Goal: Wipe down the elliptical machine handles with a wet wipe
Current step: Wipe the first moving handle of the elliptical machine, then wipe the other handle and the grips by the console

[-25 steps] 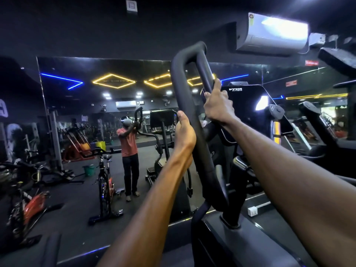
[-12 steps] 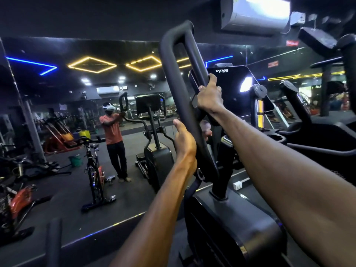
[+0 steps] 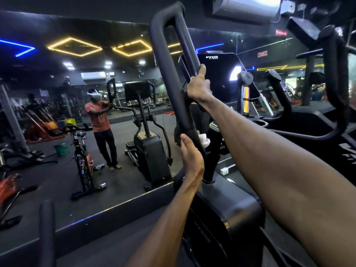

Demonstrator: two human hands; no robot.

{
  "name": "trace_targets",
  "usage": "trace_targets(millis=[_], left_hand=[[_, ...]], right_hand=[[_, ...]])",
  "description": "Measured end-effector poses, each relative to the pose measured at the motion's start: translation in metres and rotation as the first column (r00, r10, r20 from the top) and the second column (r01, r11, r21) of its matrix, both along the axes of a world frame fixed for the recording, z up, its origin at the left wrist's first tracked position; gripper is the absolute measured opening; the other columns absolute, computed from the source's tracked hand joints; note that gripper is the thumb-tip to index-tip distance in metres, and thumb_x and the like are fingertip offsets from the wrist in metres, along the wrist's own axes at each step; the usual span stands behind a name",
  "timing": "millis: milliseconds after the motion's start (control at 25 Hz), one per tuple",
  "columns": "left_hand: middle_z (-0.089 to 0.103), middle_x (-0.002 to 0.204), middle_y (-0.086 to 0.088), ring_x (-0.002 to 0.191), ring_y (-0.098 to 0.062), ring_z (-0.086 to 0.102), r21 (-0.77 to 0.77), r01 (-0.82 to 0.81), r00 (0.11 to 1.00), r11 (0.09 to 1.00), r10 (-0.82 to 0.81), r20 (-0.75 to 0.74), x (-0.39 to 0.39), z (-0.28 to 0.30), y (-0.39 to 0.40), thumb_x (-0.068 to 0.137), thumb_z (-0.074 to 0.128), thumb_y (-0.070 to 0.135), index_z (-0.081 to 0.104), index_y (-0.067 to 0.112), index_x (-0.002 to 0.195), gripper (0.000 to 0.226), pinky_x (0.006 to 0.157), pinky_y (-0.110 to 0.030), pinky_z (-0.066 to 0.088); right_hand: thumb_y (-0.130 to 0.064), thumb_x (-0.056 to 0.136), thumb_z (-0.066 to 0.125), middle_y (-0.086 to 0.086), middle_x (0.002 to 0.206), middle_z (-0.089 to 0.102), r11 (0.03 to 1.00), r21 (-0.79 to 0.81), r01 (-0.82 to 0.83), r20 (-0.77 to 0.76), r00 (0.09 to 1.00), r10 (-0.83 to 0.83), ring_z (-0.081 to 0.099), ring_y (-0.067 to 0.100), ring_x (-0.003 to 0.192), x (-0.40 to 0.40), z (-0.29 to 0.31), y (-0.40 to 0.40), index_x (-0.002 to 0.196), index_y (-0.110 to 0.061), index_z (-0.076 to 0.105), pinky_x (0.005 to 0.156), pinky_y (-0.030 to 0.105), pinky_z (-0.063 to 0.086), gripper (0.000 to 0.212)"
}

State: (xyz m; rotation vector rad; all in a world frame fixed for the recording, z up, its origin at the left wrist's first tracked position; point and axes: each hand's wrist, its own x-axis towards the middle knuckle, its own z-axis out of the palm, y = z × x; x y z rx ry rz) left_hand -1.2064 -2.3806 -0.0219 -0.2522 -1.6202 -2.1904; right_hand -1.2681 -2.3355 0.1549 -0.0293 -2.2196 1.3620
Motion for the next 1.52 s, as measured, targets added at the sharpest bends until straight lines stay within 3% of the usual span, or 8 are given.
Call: trace_targets(millis=[120,240,400,520,760,960,1120,1520], left_hand=[[0.070,0.091,0.002,0.084,-0.020,0.066,-0.052,-0.099,0.993,0.994,0.095,-0.064,0.008,-0.006,-0.002,0.094,0.037,0.048,0.059,0.021,0.116,0.041,0.084,-0.048,0.054],[0.070,0.114,0.001,0.107,-0.016,0.065,-0.043,-0.344,0.938,0.938,0.342,-0.052,0.028,-0.012,-0.001,0.100,0.041,0.025,0.061,0.019,0.127,0.034,0.096,-0.040,0.052],[0.067,0.110,0.002,0.103,-0.014,0.062,0.148,-0.507,0.853,0.849,0.519,-0.050,0.059,-0.002,0.010,0.097,0.043,0.000,0.064,0.009,0.117,0.030,0.090,-0.023,0.050],[0.063,0.097,0.009,0.089,-0.008,0.061,0.219,-0.526,0.833,0.822,0.550,-0.060,0.076,0.006,0.028,0.093,0.046,-0.001,0.062,0.010,0.110,0.026,0.080,-0.019,0.050],[0.068,0.104,0.005,0.096,-0.008,0.065,0.037,-0.325,0.944,0.945,0.326,-0.040,0.099,0.006,0.093,0.097,0.057,0.015,0.065,0.021,0.100,0.011,0.084,-0.023,0.054],[0.069,0.089,0.005,0.078,-0.005,0.064,0.010,-0.213,0.976,0.977,0.214,-0.042,0.129,-0.013,0.172,0.092,0.061,0.011,0.067,0.016,0.098,0.010,0.072,-0.023,0.052],[0.068,0.082,0.005,0.069,-0.004,0.063,0.057,0.002,1.000,0.998,-0.004,0.028,0.152,-0.029,0.236,0.089,0.070,0.019,0.061,0.018,0.097,0.012,0.066,-0.027,0.053],[0.065,0.069,-0.005,0.057,-0.016,0.055,-0.088,0.473,0.878,0.876,-0.462,0.127,0.237,-0.054,0.353,0.084,0.068,0.024,0.067,0.014,0.084,0.010,0.054,-0.029,0.045]], right_hand=[[-0.027,0.103,0.033,0.023,0.155,0.023,0.997,0.026,-0.074,0.061,0.996,0.072,0.041,0.040,0.131,0.004,-0.004,0.001,0.156,-0.023,-0.012,0.113,0.047,0.028,0.071],[-0.031,0.099,0.036,0.029,0.144,0.039,0.981,0.085,-0.173,0.078,0.983,0.167,0.050,0.043,0.124,0.014,-0.015,0.015,0.155,-0.023,-0.012,0.105,0.055,0.042,0.075],[-0.033,0.084,0.047,0.019,0.123,0.057,0.983,0.140,-0.121,0.062,0.992,0.113,0.063,0.037,0.103,0.035,-0.045,0.036,0.124,-0.016,0.050,0.089,0.046,0.055,0.044],[-0.029,0.085,0.058,0.011,0.096,0.068,0.977,0.120,-0.178,0.069,0.983,0.171,0.067,0.027,0.082,0.066,-0.066,0.058,0.095,-0.011,0.068,0.077,0.043,0.059,0.023],[-0.010,0.090,0.064,0.007,0.069,0.065,0.873,0.207,-0.442,0.178,0.894,0.411,0.057,0.009,0.057,0.141,-0.096,0.134,0.093,0.007,0.072,0.049,0.021,0.044,0.019],[-0.022,0.087,0.068,-0.006,0.062,0.062,0.906,0.353,-0.234,0.153,0.970,0.191,0.053,-0.001,0.047,0.186,-0.119,0.223,0.069,-0.021,0.069,0.050,0.021,0.040,0.018],[-0.024,0.089,0.067,-0.002,0.078,0.067,0.898,0.439,-0.009,0.117,0.992,-0.047,0.061,0.011,0.076,0.226,-0.125,0.293,0.070,-0.025,0.066,0.070,0.023,0.043,0.019],[-0.023,0.097,0.054,0.007,0.100,0.067,0.833,0.193,0.518,0.032,0.845,-0.533,0.060,0.022,0.096,0.358,-0.159,0.413,0.091,-0.012,0.065,0.076,0.025,0.036,0.016]])
